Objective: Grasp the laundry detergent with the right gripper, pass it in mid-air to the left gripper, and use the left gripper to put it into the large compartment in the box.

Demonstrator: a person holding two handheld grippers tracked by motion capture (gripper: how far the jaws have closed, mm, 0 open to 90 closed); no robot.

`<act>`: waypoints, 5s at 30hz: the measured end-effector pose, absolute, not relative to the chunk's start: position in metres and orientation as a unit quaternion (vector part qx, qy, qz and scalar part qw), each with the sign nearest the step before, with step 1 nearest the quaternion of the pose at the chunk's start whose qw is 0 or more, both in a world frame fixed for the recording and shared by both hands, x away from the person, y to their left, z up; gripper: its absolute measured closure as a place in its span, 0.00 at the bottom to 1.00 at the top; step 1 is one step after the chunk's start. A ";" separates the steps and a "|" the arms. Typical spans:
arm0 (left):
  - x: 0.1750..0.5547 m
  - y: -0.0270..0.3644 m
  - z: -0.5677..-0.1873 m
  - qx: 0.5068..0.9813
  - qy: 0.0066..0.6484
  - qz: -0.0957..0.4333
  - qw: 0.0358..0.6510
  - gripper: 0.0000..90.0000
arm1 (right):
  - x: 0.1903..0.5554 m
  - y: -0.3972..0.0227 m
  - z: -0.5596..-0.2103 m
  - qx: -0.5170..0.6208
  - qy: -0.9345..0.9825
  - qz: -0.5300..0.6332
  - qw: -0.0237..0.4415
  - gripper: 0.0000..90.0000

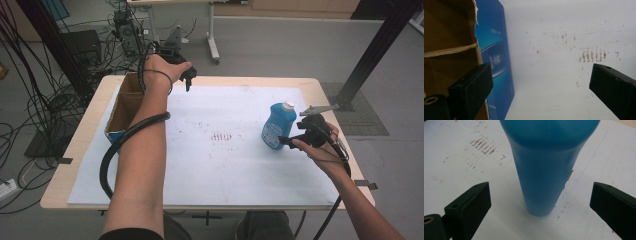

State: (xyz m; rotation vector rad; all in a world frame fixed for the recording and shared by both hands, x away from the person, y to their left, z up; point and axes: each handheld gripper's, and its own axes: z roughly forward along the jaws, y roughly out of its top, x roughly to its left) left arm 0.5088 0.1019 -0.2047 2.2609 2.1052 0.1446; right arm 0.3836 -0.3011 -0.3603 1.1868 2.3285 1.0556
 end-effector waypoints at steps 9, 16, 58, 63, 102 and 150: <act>0.510 0.100 -0.207 0.733 0.679 0.043 0.023 0.06 | 0.385 -0.294 -0.368 0.406 0.809 0.386 0.179 0.03; 0.511 0.098 -0.208 0.736 0.675 0.044 0.018 0.06 | 0.388 -0.288 -0.377 0.407 0.800 0.396 0.195 0.03; 0.513 0.097 -0.208 0.735 0.676 0.043 0.022 0.06 | 0.397 -0.281 -0.387 0.412 0.773 0.422 0.235 0.02; 0.512 0.097 -0.209 0.737 0.674 0.044 0.021 0.06 | 0.398 -0.278 -0.391 0.411 0.773 0.423 0.233 0.02; 0.511 0.098 -0.208 0.736 0.675 0.043 0.025 0.06 | 0.398 -0.278 -0.392 0.410 0.772 0.424 0.236 0.02; 0.512 0.097 -0.203 0.739 0.671 0.048 0.030 0.06 | 0.398 -0.276 -0.393 0.408 0.772 0.424 0.240 0.02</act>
